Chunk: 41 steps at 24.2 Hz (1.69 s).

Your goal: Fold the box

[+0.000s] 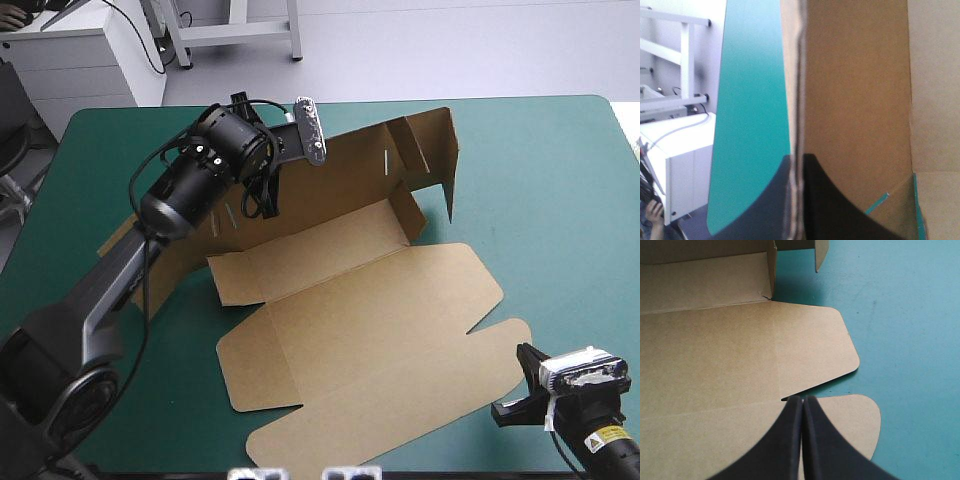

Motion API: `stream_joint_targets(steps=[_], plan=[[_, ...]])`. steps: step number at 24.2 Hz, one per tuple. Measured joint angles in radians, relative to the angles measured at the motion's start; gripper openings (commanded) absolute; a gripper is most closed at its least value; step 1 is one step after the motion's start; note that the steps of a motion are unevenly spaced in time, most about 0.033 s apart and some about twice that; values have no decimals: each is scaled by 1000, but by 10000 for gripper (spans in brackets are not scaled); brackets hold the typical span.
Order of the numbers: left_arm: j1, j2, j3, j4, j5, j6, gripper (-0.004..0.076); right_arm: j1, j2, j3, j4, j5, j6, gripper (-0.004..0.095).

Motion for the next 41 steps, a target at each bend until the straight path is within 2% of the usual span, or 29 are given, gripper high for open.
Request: stream_joint_targets(steps=[3, 9, 11, 12, 17, 22, 28, 34, 41], plan=[[-37, -106, 119, 28, -68, 11, -9, 0, 0, 0, 0, 0, 0, -14], [-84, -305, 504, 183, -289, 7, -8, 0, 0, 0, 0, 0, 0, -14], [-84, -342, 622, 250, -376, -25, -8, 0, 0, 0, 0, 0, 0, -14], [-84, -370, 732, 328, -492, -76, -8, 0, 0, 0, 0, 0, 0, -14], [-84, -390, 877, 528, -731, -220, -8, 0, 0, 0, 0, 0, 0, -14], [-84, -366, 890, 659, -792, -347, -8, 0, 0, 0, 0, -12, 0, -14], [-84, -339, 882, 715, -775, -457, -8, 0, 51, -104, -16, 10, 8, -14], [-84, -331, 831, 696, -702, -472, -8, 0, 271, -286, -55, 42, 48, -14], [-84, -330, 825, 650, -644, -471, -8, 0, 704, -587, -58, 42, 52, -14]])
